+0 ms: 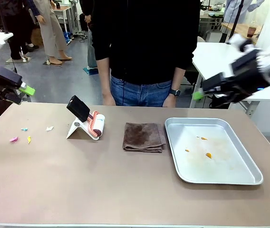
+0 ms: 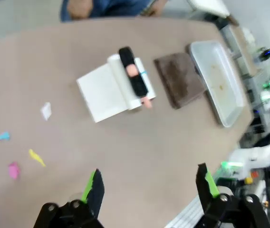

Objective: Clean the surface of the table.
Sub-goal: Hold the Lint Roller with your left hand and the towel with your right hand.

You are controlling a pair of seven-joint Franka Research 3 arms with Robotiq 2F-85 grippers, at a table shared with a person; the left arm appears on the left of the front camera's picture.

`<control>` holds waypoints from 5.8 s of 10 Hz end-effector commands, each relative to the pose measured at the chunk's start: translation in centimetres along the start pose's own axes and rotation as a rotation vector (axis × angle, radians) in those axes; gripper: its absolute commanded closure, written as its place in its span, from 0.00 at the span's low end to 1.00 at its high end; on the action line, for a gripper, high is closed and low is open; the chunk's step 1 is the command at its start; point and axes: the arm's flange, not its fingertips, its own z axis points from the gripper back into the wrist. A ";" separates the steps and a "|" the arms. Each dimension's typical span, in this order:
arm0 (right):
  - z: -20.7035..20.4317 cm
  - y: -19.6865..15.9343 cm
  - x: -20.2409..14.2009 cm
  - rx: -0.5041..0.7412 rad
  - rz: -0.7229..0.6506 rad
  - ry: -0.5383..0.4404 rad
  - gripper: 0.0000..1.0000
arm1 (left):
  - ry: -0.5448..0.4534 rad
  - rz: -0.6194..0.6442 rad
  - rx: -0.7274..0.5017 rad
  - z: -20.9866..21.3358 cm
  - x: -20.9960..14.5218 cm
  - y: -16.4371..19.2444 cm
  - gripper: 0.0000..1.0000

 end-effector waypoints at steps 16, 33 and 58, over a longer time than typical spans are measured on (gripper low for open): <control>-19.7 5.0 0.8 -0.173 0.199 0.323 0.00 | 0.142 0.243 0.073 -10.1 10.0 -1.7 0.00; -30.6 4.7 5.1 -0.435 -0.094 0.332 0.00 | 0.293 0.322 0.023 -16.2 11.8 0.2 0.00; -33.4 4.3 5.3 -0.648 -0.261 0.368 0.97 | 0.195 0.290 0.037 -16.9 11.3 1.0 0.85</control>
